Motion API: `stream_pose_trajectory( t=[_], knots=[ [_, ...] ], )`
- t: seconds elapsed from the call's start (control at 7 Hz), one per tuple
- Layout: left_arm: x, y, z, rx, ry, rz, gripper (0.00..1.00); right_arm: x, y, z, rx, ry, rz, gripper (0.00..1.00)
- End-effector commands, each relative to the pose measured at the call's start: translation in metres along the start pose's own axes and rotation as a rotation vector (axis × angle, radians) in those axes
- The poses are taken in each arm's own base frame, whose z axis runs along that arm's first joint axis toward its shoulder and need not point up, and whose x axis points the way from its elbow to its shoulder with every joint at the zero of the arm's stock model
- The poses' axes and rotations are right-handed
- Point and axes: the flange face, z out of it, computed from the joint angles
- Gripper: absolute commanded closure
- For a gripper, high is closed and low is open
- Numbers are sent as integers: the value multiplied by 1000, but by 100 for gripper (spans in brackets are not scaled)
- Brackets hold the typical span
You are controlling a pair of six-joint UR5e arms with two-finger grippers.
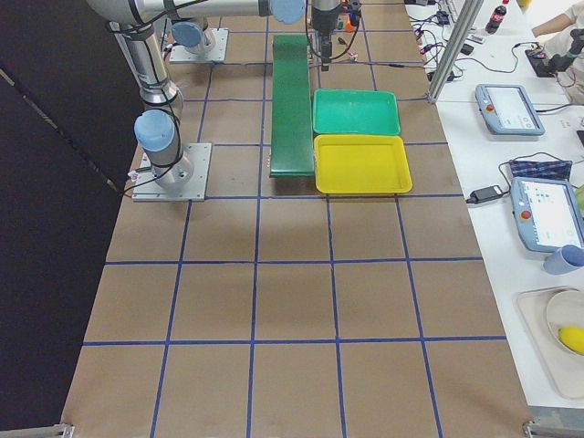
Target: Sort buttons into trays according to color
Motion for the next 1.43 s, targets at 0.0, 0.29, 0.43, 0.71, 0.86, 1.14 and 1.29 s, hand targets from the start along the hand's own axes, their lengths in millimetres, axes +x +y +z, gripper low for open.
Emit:
stream_pose_trajectory(
  t=[0.0,0.29,0.43,0.71,0.86,1.14,1.29],
  knots=[
    [0,2,-3,4,-2,-9,0,1,0,0,-2,1,2,0],
    [0,10,-9,10,-3,-9,0,5,-1,-1,2,1,10,0],
    [-1,10,-9,13,-5,-7,0,4,-1,-1,1,1,8,0],
    [-57,-10,3,-12,8,-106,0,5,0,0,-2,1,10,0],
    [-110,-18,16,-35,28,-116,0,4,0,0,-2,1,10,0],
    [-173,-69,44,118,-9,-78,0,4,0,0,-2,1,10,0],
    [-184,-101,69,165,-31,3,0,5,-1,0,-2,2,12,0]
  ],
)
